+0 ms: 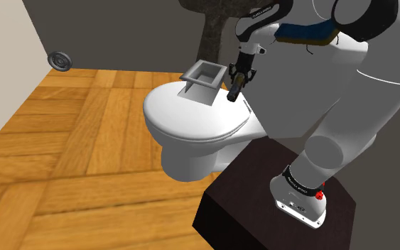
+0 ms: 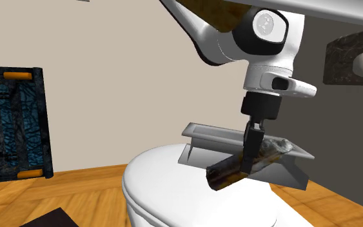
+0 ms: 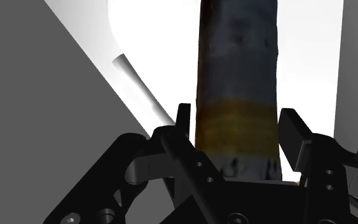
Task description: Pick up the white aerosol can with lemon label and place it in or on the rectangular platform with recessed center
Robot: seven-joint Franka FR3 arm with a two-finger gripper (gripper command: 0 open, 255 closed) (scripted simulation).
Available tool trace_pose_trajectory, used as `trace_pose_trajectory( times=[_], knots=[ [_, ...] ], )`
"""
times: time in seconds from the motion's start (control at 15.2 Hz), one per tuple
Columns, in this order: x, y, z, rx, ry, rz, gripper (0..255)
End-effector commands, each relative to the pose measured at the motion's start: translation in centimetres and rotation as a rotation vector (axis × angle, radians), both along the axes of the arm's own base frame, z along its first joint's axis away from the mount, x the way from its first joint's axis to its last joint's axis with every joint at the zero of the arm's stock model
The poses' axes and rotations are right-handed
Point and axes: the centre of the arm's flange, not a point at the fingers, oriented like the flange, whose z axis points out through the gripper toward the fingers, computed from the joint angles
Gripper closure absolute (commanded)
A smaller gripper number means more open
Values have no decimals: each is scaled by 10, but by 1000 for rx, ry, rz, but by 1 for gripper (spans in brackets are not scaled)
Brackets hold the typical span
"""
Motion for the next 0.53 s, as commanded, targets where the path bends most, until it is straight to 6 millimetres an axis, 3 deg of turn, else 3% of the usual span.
trace_pose_trajectory(
  times=[0.0, 0.46],
  knots=[
    [1, -1, 10, 0, 0, -1, 255],
    [1, -1, 47, 0, 0, -1, 255]
  ],
)
